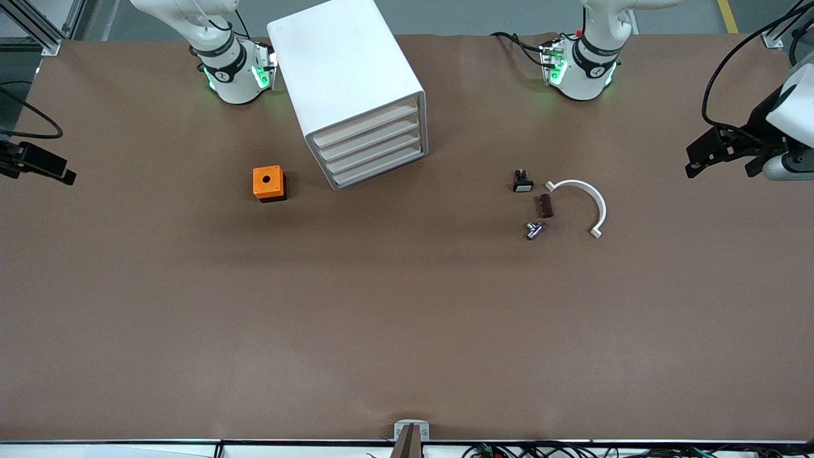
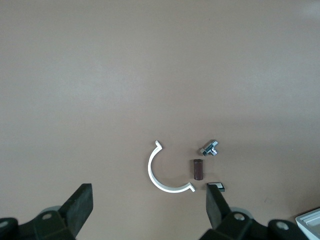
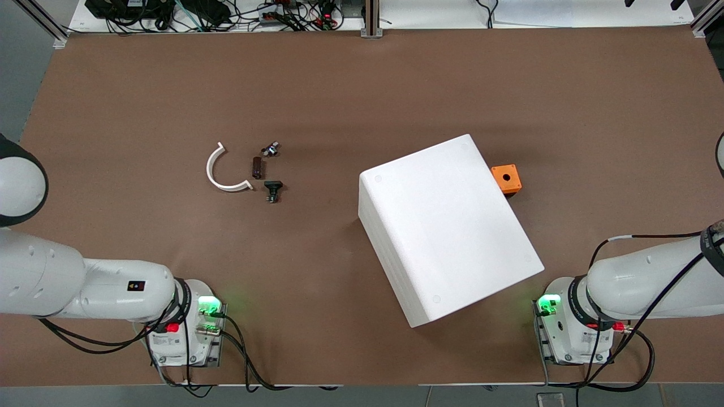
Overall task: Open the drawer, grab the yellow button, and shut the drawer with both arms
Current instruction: 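Move the left gripper toward the white drawer cabinet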
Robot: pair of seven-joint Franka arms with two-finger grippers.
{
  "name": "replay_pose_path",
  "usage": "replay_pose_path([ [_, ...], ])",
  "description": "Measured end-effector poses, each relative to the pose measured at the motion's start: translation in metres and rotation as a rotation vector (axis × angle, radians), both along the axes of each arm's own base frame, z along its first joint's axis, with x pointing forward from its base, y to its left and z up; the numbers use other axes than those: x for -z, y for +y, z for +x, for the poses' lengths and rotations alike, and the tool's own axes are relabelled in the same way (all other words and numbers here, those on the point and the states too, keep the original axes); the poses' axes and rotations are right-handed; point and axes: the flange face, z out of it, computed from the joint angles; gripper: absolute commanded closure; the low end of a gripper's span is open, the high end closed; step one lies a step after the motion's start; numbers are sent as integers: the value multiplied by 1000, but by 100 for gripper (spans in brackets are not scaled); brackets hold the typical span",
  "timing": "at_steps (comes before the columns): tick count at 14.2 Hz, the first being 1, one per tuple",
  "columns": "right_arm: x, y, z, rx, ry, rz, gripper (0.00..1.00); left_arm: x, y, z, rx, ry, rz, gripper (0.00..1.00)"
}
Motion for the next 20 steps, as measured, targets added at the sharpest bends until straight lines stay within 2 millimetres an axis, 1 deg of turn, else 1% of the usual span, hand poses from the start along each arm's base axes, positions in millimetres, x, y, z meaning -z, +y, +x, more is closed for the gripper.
replay_pose_path([
  [3, 0, 0, 0, 0, -1, 0, 0, 2, -1, 1, 1, 3, -1, 0],
  [6, 0, 0, 0, 0, -1, 0, 0, 1, -1, 7, 1, -2, -3, 0],
  [9, 0, 0, 0, 0, -1, 0, 0, 8, -3, 11, -16, 18, -5, 0],
  [11, 0, 0, 0, 0, -2, 0, 0, 14, -13, 6, -12, 66, -4, 0],
  [13, -1, 0, 1, 0, -6, -1, 0, 20, -30, 4, 15, 100, -19, 0],
  [15, -4, 1, 1, -1, -16, -2, 0, 37, -47, 3, 44, 159, -29, 0],
  [18, -7, 5, 3, -9, -33, -3, 0, 72, -71, 9, 83, 248, -22, 0],
  [20, -7, 10, 6, -19, -43, -3, 0, 97, -83, 13, 105, 310, -17, 0],
])
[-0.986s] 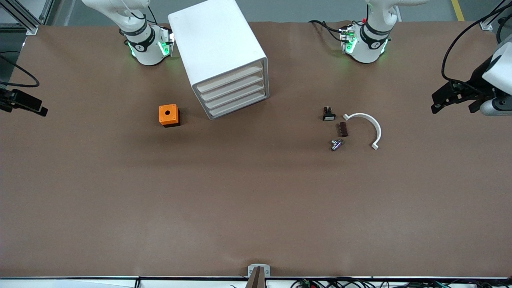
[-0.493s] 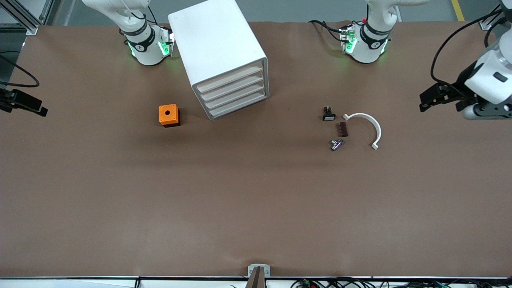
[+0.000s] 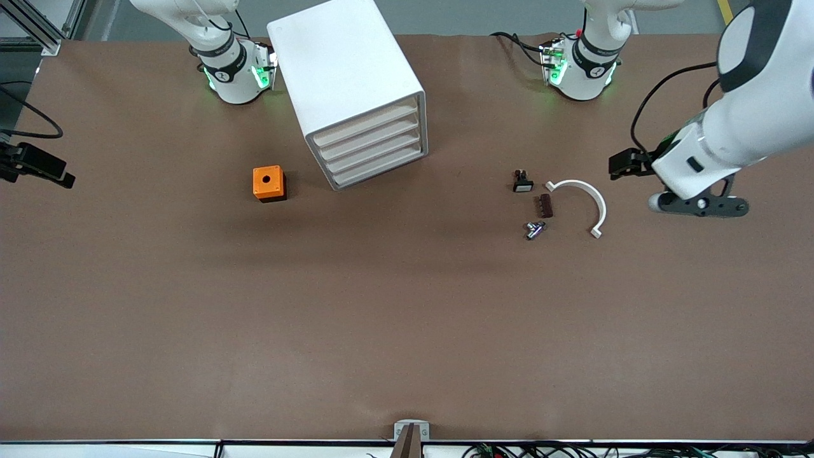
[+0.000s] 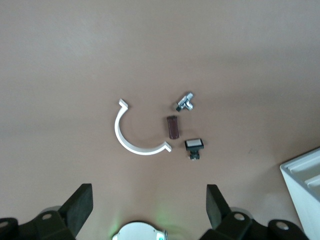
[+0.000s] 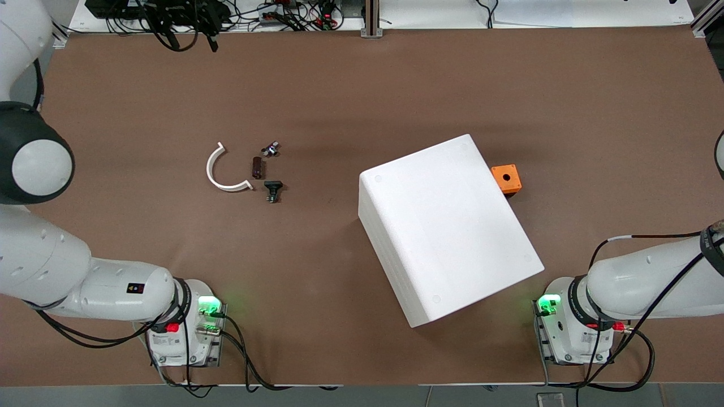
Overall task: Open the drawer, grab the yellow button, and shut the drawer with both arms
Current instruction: 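Move the left gripper toward the white drawer cabinet, then grasp the drawer front of the cabinet with the left gripper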
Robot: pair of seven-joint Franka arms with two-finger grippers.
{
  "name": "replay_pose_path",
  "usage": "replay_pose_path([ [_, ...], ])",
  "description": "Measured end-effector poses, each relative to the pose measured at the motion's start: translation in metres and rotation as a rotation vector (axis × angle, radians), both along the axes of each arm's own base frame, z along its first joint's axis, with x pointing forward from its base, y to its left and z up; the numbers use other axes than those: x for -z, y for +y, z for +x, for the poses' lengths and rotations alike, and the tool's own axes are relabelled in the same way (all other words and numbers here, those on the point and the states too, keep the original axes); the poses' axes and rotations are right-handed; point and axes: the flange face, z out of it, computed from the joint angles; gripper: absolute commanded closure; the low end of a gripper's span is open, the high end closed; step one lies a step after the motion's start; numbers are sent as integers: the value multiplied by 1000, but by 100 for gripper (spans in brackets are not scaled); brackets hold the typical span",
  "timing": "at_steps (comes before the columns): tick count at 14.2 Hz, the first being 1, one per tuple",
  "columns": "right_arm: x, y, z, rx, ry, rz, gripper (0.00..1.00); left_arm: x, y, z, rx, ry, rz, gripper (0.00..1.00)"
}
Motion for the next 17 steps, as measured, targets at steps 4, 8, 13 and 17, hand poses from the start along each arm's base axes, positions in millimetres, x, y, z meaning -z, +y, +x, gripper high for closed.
replay_pose_path([
  [4, -1, 2, 4, 28, -26, -2, 0, 36, -28, -3, 31, 131, -80, 0],
  [8, 3, 22, 12, 72, -45, -2, 0, 62, -65, -11, 56, 241, -247, 0],
  [13, 11, 41, 22, 127, -61, -1, 0, 99, -102, -9, 163, 270, -460, 0],
  [17, 13, 44, 26, 144, -70, 6, 0, 137, -144, -23, 244, 273, -630, 0],
])
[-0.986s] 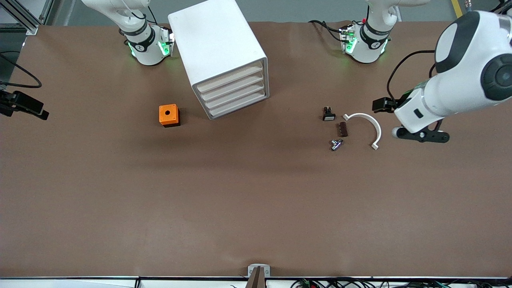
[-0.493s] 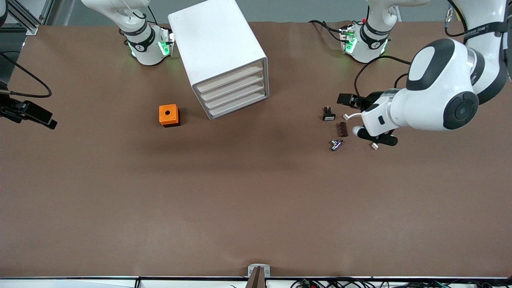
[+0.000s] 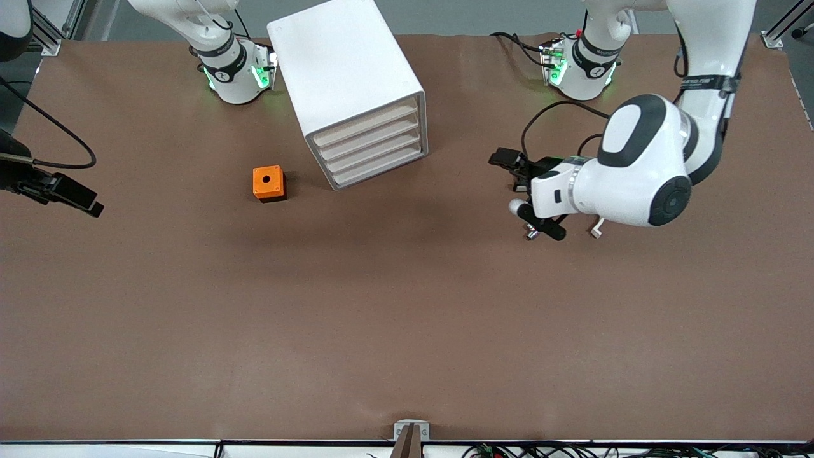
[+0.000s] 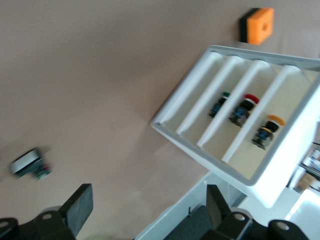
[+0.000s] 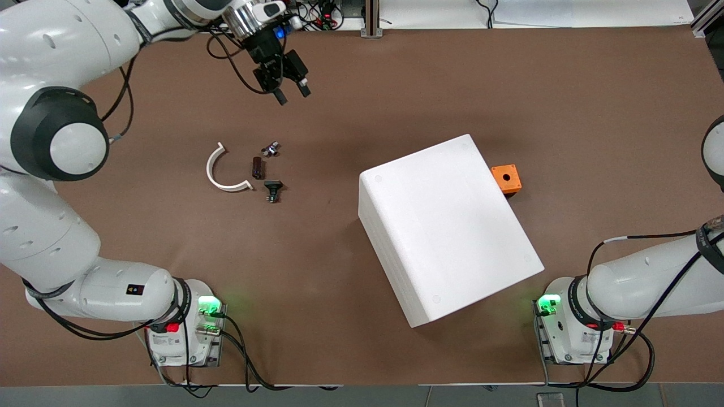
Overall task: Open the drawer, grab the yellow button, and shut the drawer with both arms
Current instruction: 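Grasp the drawer front of the cabinet with the left gripper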
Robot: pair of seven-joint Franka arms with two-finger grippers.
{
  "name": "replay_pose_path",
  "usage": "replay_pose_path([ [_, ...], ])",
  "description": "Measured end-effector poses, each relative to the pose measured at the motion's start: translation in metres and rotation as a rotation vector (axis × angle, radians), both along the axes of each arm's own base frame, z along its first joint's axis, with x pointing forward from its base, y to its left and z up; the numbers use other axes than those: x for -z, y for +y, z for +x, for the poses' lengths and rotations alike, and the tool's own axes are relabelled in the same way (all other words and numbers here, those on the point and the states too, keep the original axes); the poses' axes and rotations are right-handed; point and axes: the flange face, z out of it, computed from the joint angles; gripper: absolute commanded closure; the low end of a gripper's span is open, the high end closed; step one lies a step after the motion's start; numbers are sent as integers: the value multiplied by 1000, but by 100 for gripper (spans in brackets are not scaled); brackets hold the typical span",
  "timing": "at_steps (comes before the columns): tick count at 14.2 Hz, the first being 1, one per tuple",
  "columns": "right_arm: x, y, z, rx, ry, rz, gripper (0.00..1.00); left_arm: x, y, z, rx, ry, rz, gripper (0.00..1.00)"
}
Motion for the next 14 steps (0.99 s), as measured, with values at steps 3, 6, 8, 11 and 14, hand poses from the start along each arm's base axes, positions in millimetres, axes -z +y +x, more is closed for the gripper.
replay_pose_path([
  [3, 2, 0, 2, 1, -2, 1, 0, 46, -32, -12, -11, 27, -167, 0],
  [6, 2, 0, 2, 1, -3, 1, 0, 82, -46, -30, -28, 59, -311, 0],
  [8, 1, 0, 2, 1, -4, 1, 0, 91, -59, -41, -41, 87, -363, 0],
  [11, 2, 1, 2, 1, -3, 1, 0, 99, -93, -68, -83, 149, -427, 0],
  [14, 3, 1, 3, 1, -1, 1, 0, 114, -118, -94, -75, 126, -459, 11],
])
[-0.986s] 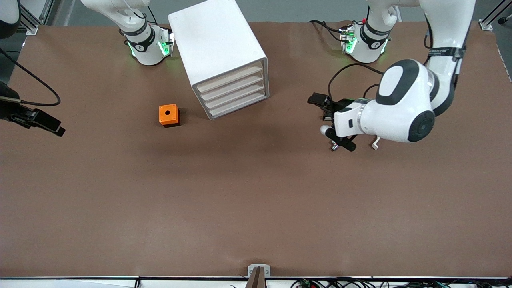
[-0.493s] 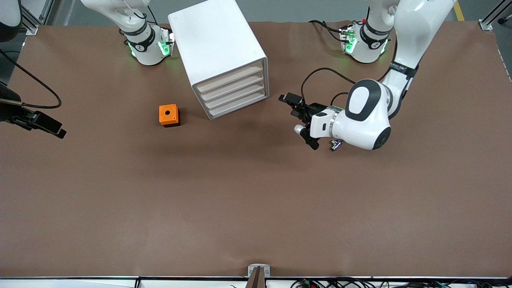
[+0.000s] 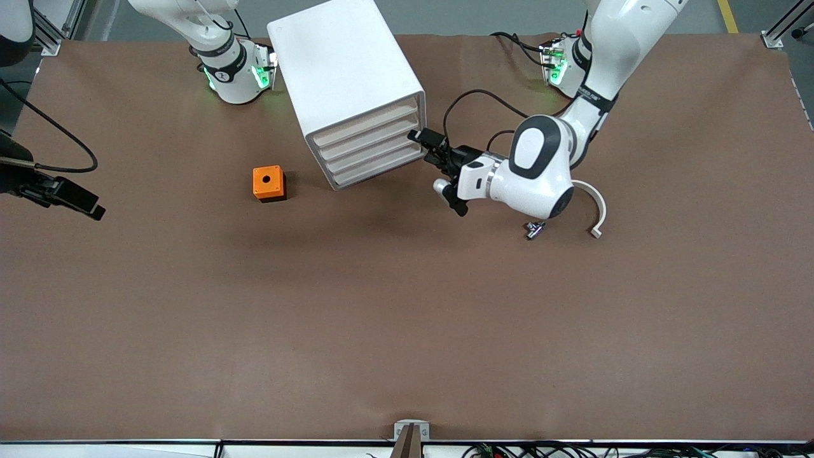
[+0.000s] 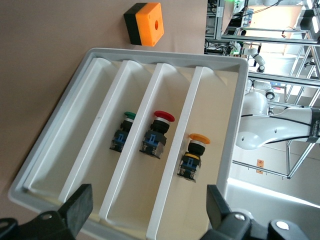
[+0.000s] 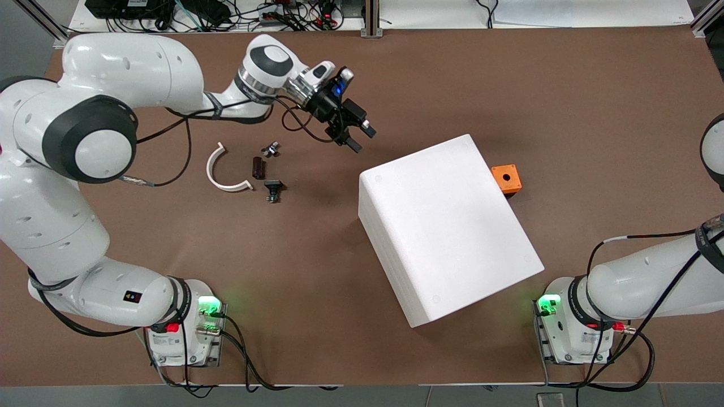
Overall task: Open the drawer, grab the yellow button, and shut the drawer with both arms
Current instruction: 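Grasp the drawer front of the cabinet with the left gripper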
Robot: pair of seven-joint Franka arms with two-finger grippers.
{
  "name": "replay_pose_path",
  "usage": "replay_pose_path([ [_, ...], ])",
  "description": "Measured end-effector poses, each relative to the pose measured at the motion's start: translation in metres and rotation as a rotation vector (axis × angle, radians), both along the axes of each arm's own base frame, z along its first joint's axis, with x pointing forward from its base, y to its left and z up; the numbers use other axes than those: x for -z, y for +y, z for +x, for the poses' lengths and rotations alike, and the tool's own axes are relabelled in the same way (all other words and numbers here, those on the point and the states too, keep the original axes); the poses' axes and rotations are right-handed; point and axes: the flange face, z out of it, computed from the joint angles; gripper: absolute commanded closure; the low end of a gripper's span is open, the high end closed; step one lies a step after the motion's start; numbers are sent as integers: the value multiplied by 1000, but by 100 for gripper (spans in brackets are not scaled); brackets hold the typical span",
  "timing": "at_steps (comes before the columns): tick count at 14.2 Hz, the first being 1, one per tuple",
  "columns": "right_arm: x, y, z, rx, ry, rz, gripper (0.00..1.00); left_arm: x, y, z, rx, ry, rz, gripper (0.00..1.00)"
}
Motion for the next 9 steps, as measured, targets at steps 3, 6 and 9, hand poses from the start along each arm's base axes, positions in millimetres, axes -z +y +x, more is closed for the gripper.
replay_pose_path([
  [3, 6, 2, 3, -3, 11, -1, 0, 14, -16, -19, -26, -40, -83, 18],
  [6, 16, 13, 6, -21, 31, -2, 0, 28, -42, -41, -46, -69, -173, 21],
  [9, 20, 25, 6, -39, 50, -2, 0, 39, -60, -58, -54, -74, -232, 22],
])
